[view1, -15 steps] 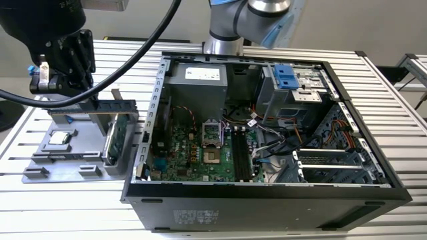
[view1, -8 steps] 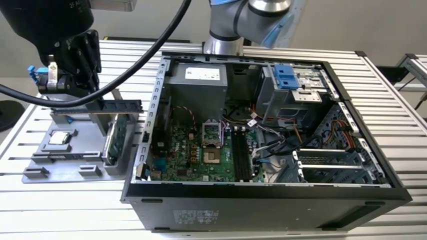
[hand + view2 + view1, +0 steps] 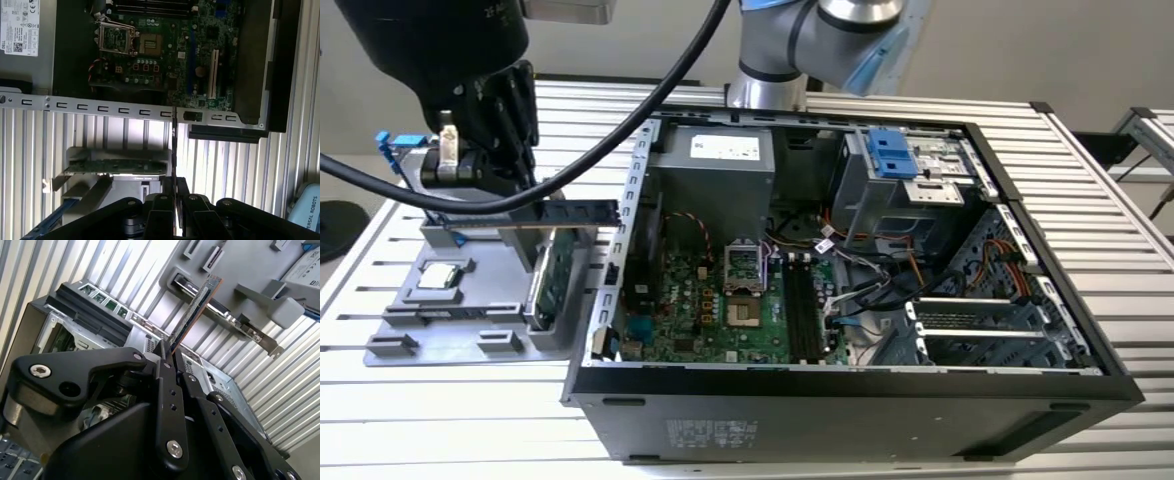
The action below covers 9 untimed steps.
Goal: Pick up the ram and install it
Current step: 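Pick up the ram and move it above insertion slot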
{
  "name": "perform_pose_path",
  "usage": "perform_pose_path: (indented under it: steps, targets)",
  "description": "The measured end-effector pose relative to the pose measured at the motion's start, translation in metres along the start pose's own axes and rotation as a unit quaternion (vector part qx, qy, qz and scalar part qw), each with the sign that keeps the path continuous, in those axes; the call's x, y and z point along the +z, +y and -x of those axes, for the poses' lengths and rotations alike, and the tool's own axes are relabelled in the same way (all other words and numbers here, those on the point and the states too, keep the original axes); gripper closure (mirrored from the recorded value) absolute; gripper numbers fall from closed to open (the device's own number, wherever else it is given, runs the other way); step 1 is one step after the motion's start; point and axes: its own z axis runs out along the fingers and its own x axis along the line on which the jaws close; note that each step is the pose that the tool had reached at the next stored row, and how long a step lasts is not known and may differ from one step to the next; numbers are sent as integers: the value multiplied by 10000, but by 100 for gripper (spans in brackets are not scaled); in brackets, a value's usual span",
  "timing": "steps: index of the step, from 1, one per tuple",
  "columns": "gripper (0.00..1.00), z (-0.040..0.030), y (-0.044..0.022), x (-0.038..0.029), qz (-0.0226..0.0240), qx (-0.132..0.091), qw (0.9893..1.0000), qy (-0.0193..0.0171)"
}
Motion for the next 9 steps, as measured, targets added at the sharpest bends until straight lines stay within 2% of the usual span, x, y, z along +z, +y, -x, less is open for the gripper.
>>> perform_pose_path:
  steps: [9]
  targets:
    - [100, 5, 155, 2, 0, 0, 10000, 0]
